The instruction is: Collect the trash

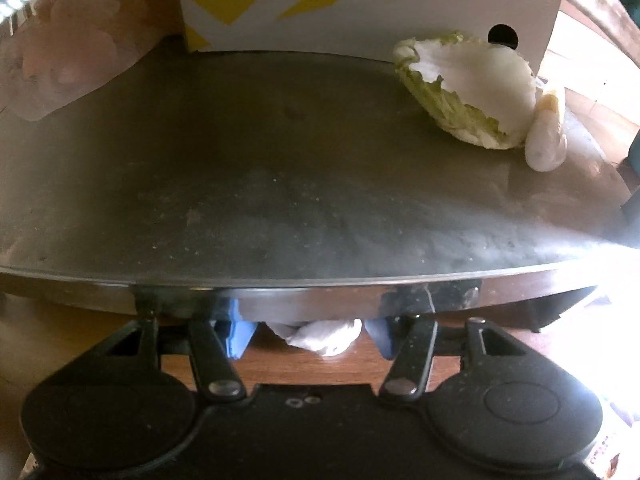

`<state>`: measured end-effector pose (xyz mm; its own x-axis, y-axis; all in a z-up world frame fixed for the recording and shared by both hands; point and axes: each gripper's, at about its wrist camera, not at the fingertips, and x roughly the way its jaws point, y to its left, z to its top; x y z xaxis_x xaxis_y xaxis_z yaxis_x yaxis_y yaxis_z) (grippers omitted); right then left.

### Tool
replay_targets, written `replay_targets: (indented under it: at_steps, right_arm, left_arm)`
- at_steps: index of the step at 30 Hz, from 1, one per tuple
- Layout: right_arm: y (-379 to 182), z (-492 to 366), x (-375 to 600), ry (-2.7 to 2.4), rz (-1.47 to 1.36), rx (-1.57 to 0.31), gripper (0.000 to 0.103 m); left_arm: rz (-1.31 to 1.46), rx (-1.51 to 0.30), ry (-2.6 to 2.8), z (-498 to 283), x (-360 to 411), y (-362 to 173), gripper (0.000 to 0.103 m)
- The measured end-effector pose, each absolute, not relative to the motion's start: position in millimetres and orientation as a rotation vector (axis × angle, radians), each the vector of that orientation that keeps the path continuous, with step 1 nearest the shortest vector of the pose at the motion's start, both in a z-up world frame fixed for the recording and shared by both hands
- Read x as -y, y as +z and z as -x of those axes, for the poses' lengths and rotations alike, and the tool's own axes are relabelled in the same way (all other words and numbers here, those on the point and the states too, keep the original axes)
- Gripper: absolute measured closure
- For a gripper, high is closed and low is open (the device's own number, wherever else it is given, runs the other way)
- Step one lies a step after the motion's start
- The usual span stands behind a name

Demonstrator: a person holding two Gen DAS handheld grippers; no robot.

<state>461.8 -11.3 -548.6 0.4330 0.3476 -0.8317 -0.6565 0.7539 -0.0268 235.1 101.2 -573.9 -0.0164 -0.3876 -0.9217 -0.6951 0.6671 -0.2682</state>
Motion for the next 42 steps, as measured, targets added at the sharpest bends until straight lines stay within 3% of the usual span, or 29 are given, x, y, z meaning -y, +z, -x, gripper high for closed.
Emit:
replay_targets:
  at_steps: [5, 7, 8, 13, 26, 38, 42]
  right_arm:
    - [-551, -462, 9, 0.667, 0.421, -0.907, 0.047]
    - [-552, -461, 10, 0.669, 0.43, -0.908, 0.059]
    - [-556, -460, 10, 0.679, 0.433, -0.917, 0.07]
    - [-563, -462, 8, 0.693, 0.46, -0.913, 0.082]
    - [-517, -434, 42, 0.72, 0.555, -1.074, 0.087]
    - [-409, -414, 80, 0.722, 0.521, -1.024, 0.087]
    - [-404, -417, 83, 0.706, 0.505, -1.019, 0.087]
  left_arm:
    - [0.92, -1.64, 0.296, -235, -100, -582, 0.068]
    - [0.915, -1.645, 0.295, -235, -102, -584, 0.078]
    - [0.912, -1.646, 0.298, -234, -103, -585, 0.082]
    - [0.908, -1.659, 0.321, -228, -113, -588, 0.094]
    - [0.796, -1.671, 0.292, -230, -112, -577, 0.099]
    - [0.666, -1.642, 0.292, -231, -117, -514, 0.101]
    - [0.719, -1.617, 0.294, -228, -121, -505, 0.1]
